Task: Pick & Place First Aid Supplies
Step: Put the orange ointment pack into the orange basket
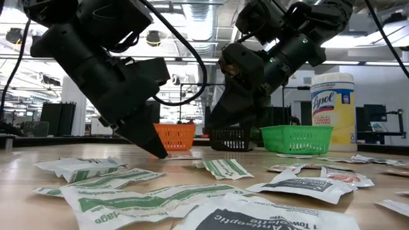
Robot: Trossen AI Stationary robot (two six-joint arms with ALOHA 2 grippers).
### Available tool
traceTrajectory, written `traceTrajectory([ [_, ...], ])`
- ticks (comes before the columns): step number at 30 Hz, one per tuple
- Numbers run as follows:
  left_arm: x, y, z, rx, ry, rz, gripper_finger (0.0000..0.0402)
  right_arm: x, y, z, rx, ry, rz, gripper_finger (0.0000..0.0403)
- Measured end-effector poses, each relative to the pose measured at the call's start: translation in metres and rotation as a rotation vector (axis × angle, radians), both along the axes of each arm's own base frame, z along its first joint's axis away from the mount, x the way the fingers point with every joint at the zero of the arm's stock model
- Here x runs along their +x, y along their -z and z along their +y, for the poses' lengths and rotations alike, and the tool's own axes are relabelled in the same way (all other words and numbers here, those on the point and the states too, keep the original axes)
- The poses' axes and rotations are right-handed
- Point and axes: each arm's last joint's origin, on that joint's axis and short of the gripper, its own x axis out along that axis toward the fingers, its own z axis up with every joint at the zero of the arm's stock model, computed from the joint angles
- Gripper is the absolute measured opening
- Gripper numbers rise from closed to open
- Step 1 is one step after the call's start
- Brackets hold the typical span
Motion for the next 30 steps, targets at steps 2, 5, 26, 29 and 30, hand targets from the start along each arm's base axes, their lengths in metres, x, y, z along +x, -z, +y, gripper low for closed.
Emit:
traceTrajectory([
  [2,-0.001,-0.005,0.0,0.017,0.009,-0.012,0.0007,0.0,0.0,0.0,0.0,0.0,0.0,0.0119],
  [5,-0.008,-0.015,0.005,0.066,0.031,-0.008,0.0004,0.0,0.0,0.0,0.0,0.0,0.0,0.0119],
  [26,-0.029,-0.084,0.12,0.322,-0.266,-0.017,0.0009,0.0,0.0,0.0,0.002,0.001,-0.006,0.0119],
  [29,-0.026,-0.074,0.14,0.269,-0.276,0.025,0.0023,0.0,0.0,0.0,0.002,0.001,-0.006,0.0119],
  [30,-0.025,-0.071,0.145,0.268,-0.294,0.044,0.0031,0.0,0.0,0.0,0.002,0.001,-0.007,0.0119],
])
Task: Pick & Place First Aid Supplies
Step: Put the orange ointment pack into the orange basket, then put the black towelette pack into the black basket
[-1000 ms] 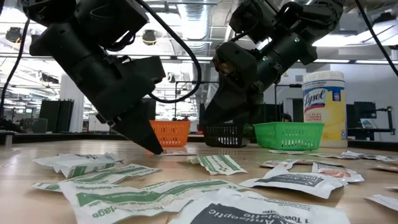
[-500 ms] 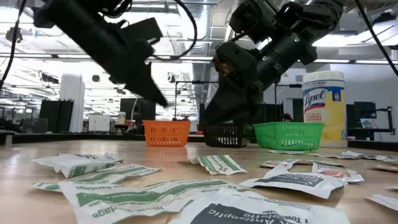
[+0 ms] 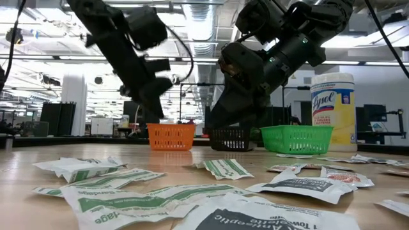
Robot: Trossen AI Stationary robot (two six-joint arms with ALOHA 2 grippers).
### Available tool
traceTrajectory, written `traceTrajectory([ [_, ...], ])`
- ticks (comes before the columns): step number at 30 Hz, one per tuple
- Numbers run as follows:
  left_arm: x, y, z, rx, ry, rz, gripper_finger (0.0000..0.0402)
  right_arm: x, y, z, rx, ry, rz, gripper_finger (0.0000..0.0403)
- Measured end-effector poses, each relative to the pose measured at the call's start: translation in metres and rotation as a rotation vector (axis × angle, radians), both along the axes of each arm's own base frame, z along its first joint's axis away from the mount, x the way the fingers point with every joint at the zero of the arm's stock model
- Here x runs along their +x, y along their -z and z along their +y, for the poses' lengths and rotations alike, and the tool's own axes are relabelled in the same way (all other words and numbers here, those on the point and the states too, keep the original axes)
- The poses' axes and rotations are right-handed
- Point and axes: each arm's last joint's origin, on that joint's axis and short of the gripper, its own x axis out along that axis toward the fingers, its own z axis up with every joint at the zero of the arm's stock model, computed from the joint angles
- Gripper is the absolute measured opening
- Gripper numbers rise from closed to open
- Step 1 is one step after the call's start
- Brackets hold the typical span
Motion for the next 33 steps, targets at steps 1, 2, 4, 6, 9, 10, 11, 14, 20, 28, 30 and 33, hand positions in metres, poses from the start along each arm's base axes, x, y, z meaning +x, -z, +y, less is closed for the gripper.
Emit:
traceTrajectory([
  [1,0.001,0.003,0.005,-0.003,-0.019,0.009,0.0039,0.0,0.0,0.0,0.0,0.0,0.0,0.0119],
  [2,0.001,0.006,0.008,-0.005,-0.032,0.019,0.0048,0.0,0.0,0.0,0.0,0.0,0.0,0.0119],
  [4,0.003,0.01,0.011,-0.008,-0.043,0.033,0.0067,0.0,0.0,0.0,0.0,0.0,0.0,0.0119],
  [6,0.004,0.011,0.009,-0.009,-0.038,0.028,0.0084,0.0,0.0,0.0,-0.001,-0.001,0.0,0.0119],
  [9,0.007,0.008,-0.005,-0.054,0.042,-0.003,0.0103,0.0,0.0,0.0,-0.002,-0.001,0.0,0.0119],
  [10,0.009,0.006,-0.013,-0.086,0.083,-0.033,0.0107,0.0,0.0,0.0,-0.002,-0.001,0.0,0.0119],
  [11,0.011,0.004,-0.022,-0.129,0.135,-0.067,0.011,0.0,0.0,0.0,-0.002,-0.001,0.001,0.0119],
  [14,0.013,0.001,-0.055,-0.248,0.342,-0.102,0.0112,0.0,0.0,0.0,-0.002,-0.002,0.004,0.0119],
  [20,0.002,0.002,-0.123,-0.365,0.61,-0.071,0.0113,0.0,0.001,0.0,-0.003,-0.002,0.007,0.0119],
  [28,-0.019,0.006,-0.174,-0.274,0.688,-0.049,0.0113,0.0,0.0,0.0,-0.003,-0.002,0.007,0.0119],
  [30,-0.019,0.009,-0.176,-0.256,0.676,-0.039,0.0113,0.0,0.0,0.0,-0.003,-0.002,0.006,0.0119],
  [33,-0.013,0.019,-0.173,-0.244,0.654,-0.004,0.0113,0.0,0.0,0.0,-0.002,-0.002,-0.001,0.0119],
])
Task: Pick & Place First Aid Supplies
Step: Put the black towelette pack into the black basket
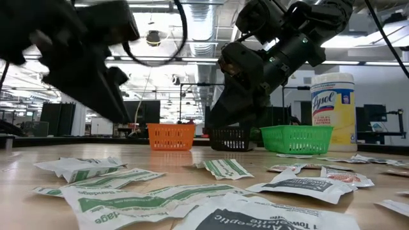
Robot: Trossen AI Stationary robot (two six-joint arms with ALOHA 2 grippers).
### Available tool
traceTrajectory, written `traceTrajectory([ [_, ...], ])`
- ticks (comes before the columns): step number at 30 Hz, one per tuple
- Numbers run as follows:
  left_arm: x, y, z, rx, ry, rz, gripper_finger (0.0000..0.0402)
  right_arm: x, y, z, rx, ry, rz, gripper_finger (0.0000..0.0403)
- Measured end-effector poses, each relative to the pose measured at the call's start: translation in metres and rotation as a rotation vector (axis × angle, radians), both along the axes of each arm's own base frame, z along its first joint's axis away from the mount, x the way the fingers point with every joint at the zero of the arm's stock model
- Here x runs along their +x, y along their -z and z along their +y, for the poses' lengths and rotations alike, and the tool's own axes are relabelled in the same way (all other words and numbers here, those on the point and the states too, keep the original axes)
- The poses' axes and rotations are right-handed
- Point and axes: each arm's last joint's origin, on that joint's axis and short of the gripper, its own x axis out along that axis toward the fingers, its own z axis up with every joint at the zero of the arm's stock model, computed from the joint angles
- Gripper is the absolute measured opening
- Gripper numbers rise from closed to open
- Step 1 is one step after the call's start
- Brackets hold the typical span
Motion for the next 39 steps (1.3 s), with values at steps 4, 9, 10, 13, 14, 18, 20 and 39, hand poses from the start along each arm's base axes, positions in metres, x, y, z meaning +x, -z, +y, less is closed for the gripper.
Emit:
traceTrajectory([
  [4,0.009,0.02,0.004,-0.003,0.007,0.086,0.0113,0.0,0.0,0.0,0.0,0.0,0.0,0.0119],
  [9,0.014,0.033,0.004,-0.028,0.038,0.142,0.0113,0.0,0.0,0.0,0.0,0.0,0.0,0.0119],
  [10,0.015,0.034,0.004,-0.024,0.037,0.147,0.0113,0.0,0.0,0.0,0.0,0.0,0.0,0.0119],
  [13,0.015,0.036,0.004,-0.019,0.038,0.158,0.0101,0.0,0.0,0.0,0.001,0.0,0.0,0.0119],
  [14,0.015,0.036,0.004,-0.019,0.038,0.159,0.0091,0.0,0.0,0.0,0.001,0.001,0.0,0.0119],
  [18,0.014,0.037,0.004,-0.022,0.045,0.168,0.0023,0.0,0.0,0.0,0.001,0.001,0.0,0.0119],
  [20,0.015,0.038,0.004,-0.023,0.043,0.169,0.001,0.0,0.0,0.0,0.001,0.001,0.0,0.0119],
  [39,0.018,-0.01,0.034,0.241,-0.277,-0.174,0.0005,0.01,-0.009,0.009,0.088,0.031,-0.176,0.0119],
])
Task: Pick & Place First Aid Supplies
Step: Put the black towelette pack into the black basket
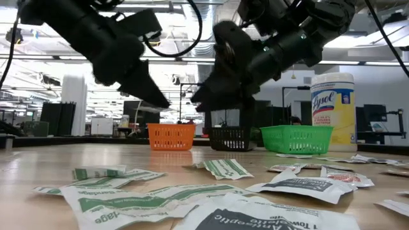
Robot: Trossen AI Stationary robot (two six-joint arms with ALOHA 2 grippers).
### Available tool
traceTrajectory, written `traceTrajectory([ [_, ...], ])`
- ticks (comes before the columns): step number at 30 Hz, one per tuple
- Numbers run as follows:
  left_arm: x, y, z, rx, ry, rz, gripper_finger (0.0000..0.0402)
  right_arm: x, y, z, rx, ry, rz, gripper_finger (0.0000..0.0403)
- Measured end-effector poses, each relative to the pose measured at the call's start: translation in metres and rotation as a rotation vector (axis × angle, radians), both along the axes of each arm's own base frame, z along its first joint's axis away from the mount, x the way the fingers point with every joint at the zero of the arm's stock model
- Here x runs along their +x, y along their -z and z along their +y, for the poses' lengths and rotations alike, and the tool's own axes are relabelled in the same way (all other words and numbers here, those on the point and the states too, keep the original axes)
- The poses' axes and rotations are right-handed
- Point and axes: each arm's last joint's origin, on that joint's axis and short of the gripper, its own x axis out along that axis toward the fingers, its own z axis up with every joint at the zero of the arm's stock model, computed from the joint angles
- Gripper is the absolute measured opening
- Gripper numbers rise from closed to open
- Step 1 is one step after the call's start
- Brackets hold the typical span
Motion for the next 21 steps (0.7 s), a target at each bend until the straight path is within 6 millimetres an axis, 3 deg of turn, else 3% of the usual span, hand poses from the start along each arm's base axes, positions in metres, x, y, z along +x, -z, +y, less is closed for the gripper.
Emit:
traceTrajectory([
  [13,0.004,-0.006,0.002,0.098,-0.039,-0.053,0.0005,0.009,0.017,0.001,0.052,-0.002,-0.042,0.0119],
  [21,0.004,-0.006,0.002,0.098,-0.038,-0.056,0.0005,0.011,0.014,0.0,0.031,-0.045,-0.073,0.0119],
])
